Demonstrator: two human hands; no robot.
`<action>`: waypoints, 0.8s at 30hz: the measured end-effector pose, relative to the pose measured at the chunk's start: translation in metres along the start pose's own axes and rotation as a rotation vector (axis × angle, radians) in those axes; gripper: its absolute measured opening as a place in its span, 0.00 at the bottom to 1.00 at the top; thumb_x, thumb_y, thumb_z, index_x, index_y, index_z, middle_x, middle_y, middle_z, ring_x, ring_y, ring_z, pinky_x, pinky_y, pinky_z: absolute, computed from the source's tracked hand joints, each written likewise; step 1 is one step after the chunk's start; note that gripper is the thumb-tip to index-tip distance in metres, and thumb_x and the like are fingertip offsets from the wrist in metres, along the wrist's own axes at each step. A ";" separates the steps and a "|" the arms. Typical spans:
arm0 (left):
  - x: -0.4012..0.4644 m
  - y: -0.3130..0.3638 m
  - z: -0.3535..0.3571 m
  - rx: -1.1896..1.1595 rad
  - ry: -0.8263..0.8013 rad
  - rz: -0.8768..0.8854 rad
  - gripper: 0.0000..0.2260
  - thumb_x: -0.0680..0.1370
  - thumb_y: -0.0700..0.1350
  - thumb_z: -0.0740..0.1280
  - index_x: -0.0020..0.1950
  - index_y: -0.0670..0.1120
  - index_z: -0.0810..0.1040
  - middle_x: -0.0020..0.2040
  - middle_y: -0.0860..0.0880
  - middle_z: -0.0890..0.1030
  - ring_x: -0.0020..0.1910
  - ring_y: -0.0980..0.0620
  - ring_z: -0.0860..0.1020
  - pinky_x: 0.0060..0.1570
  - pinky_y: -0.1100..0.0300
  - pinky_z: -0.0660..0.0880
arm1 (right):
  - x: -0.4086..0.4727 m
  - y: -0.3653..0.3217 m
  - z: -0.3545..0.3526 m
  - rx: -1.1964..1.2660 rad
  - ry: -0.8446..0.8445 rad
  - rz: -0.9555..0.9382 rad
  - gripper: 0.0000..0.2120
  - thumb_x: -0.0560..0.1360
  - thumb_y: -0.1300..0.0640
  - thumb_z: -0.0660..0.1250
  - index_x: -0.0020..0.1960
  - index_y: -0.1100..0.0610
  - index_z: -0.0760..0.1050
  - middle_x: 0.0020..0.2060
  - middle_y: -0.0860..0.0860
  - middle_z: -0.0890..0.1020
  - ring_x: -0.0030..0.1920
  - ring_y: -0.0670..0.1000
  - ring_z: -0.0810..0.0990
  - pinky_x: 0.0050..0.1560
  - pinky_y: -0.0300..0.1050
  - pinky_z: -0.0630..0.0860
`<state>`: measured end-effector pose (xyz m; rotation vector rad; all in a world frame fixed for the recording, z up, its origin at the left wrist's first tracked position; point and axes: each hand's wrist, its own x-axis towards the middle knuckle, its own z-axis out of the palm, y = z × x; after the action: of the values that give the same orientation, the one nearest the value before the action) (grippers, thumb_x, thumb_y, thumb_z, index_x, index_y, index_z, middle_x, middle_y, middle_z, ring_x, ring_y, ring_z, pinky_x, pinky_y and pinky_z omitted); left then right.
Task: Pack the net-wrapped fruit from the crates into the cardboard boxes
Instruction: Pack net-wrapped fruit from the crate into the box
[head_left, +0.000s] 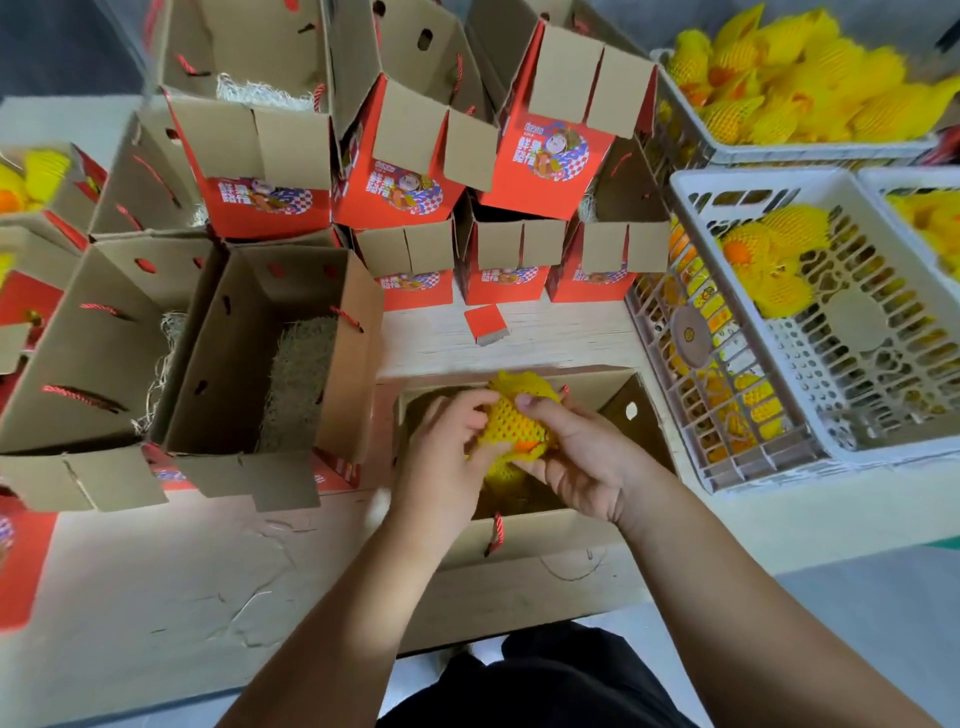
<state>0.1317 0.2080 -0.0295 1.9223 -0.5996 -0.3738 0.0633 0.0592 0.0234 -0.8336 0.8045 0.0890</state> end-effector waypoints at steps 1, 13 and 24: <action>-0.003 0.000 -0.004 0.050 0.022 0.052 0.15 0.76 0.38 0.75 0.59 0.52 0.80 0.52 0.53 0.78 0.51 0.55 0.80 0.53 0.48 0.79 | 0.002 0.000 -0.001 0.036 0.021 -0.010 0.22 0.79 0.61 0.69 0.71 0.63 0.71 0.56 0.59 0.83 0.56 0.56 0.82 0.64 0.55 0.76; -0.031 -0.016 -0.028 0.234 0.139 -0.075 0.30 0.71 0.25 0.62 0.71 0.44 0.74 0.71 0.46 0.69 0.72 0.44 0.68 0.72 0.42 0.65 | 0.044 0.031 0.023 -1.215 -0.078 0.168 0.35 0.72 0.45 0.75 0.75 0.48 0.65 0.67 0.52 0.74 0.65 0.54 0.74 0.55 0.44 0.72; -0.037 -0.035 -0.025 0.142 0.221 -0.008 0.29 0.70 0.32 0.58 0.70 0.48 0.73 0.70 0.50 0.70 0.71 0.49 0.69 0.72 0.41 0.65 | 0.088 0.080 0.036 -1.865 -0.287 0.234 0.35 0.82 0.56 0.64 0.80 0.50 0.46 0.65 0.62 0.76 0.62 0.61 0.78 0.61 0.54 0.76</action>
<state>0.1226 0.2593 -0.0514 2.0677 -0.4828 -0.1226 0.1175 0.1189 -0.0709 -2.3664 0.3446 1.2763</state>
